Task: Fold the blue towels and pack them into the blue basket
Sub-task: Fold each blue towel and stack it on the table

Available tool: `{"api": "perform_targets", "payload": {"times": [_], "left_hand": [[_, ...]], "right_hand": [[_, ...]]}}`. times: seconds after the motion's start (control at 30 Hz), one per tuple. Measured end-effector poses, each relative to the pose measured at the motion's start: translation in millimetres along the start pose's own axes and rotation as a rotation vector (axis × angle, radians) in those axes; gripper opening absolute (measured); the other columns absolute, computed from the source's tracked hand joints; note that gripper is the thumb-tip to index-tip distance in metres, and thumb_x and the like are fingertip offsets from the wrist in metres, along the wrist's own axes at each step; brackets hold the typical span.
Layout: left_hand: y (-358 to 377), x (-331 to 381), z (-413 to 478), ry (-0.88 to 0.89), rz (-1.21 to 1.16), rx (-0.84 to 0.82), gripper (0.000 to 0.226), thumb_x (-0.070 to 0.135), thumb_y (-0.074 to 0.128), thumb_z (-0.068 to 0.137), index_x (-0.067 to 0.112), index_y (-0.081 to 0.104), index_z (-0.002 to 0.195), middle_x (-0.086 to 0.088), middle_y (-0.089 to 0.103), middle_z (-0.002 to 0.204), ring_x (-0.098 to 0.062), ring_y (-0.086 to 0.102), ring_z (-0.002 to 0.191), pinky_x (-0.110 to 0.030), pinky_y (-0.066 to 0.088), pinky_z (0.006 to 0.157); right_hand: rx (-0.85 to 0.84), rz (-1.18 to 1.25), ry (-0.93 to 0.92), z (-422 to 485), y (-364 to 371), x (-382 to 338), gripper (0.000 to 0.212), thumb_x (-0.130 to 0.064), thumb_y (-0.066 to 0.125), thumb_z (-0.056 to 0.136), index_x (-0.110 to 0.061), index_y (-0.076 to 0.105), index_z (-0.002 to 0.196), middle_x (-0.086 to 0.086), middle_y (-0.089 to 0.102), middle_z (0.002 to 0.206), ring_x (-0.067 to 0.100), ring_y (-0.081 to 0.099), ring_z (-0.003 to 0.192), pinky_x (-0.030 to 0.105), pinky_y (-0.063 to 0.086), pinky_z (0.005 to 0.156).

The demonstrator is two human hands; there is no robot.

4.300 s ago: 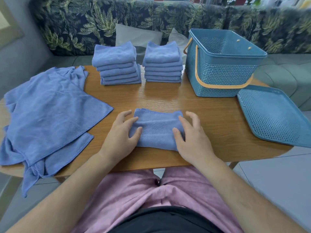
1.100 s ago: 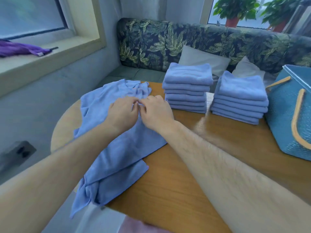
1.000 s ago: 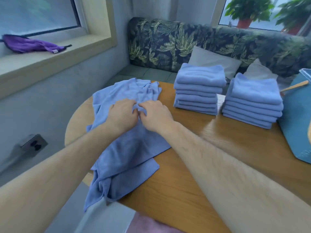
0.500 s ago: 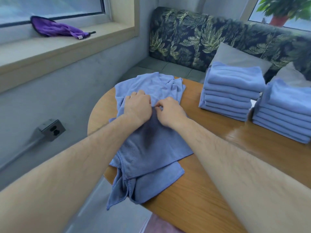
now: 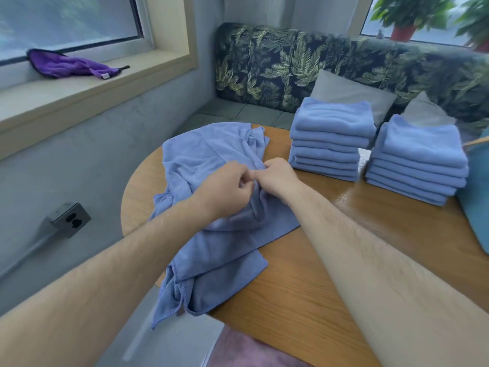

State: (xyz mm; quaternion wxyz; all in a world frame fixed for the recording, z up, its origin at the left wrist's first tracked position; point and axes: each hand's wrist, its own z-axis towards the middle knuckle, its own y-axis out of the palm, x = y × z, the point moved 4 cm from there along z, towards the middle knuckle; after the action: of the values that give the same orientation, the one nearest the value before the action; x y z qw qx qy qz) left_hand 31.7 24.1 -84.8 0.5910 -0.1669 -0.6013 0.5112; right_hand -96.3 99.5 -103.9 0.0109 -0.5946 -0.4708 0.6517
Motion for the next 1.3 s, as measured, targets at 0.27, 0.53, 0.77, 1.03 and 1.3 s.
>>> {"api": "perform_targets", "payload": {"times": [0.27, 0.53, 0.77, 1.03, 1.3], "left_hand": [[63.7, 49.3, -1.4, 0.01, 0.246, -0.106, 0.032, 0.047, 0.051, 0.096, 0.018, 0.059, 0.086, -0.004, 0.068, 0.1, -0.028, 0.061, 0.098, -0.04, 0.041, 0.084], [148.5, 191.2, -55.3, 0.293, 0.092, -0.357, 0.024, 0.03, 0.05, 0.097, 0.022, 0.055, 0.076, 0.005, 0.056, 0.075, -0.025, 0.061, 0.083, -0.034, 0.042, 0.068], [171.2, 206.1, -66.2, 0.337, 0.076, -0.279, 0.04, 0.012, 0.053, 0.096, 0.008, 0.056, 0.135, -0.007, 0.048, 0.138, -0.024, 0.051, 0.122, -0.027, 0.037, 0.098], [160.1, 197.2, -47.0, 0.252, 0.273, -0.234, 0.03, 0.039, 0.06, 0.088, 0.02, 0.062, 0.112, 0.002, 0.055, 0.11, -0.025, 0.058, 0.104, -0.044, 0.047, 0.084], [159.6, 185.7, -51.4, 0.198, 0.255, -0.144, 0.023, 0.032, 0.062, 0.094, 0.009, 0.065, 0.098, -0.007, 0.059, 0.106, -0.028, 0.057, 0.098, -0.044, 0.048, 0.084]], "right_hand": [[0.281, 0.115, -0.081, -96.8, -87.6, 56.8, 0.033, -0.027, 0.062, 0.098, -0.016, 0.052, 0.068, -0.007, 0.052, 0.068, 0.005, 0.044, 0.061, 0.018, 0.033, 0.052], [0.54, 0.261, 0.1, -214.9, -164.0, 174.7, 0.017, -0.021, 0.061, 0.097, -0.009, 0.066, 0.087, -0.004, 0.063, 0.079, 0.006, 0.054, 0.068, 0.009, 0.038, 0.052], [0.479, 0.185, 0.222, -247.9, -167.2, 230.8, 0.012, -0.028, 0.062, 0.092, -0.017, 0.064, 0.087, -0.006, 0.066, 0.081, 0.009, 0.058, 0.072, 0.026, 0.041, 0.061], [0.466, 0.254, 0.09, -243.0, -152.6, 236.8, 0.005, -0.021, 0.06, 0.093, -0.022, 0.065, 0.092, -0.009, 0.069, 0.085, 0.004, 0.06, 0.075, 0.024, 0.044, 0.068], [0.484, 0.306, 0.021, -244.3, -149.7, 238.3, 0.025, -0.035, 0.073, 0.09, -0.012, 0.063, 0.088, 0.0, 0.068, 0.079, 0.001, 0.053, 0.065, 0.019, 0.043, 0.063]]}}
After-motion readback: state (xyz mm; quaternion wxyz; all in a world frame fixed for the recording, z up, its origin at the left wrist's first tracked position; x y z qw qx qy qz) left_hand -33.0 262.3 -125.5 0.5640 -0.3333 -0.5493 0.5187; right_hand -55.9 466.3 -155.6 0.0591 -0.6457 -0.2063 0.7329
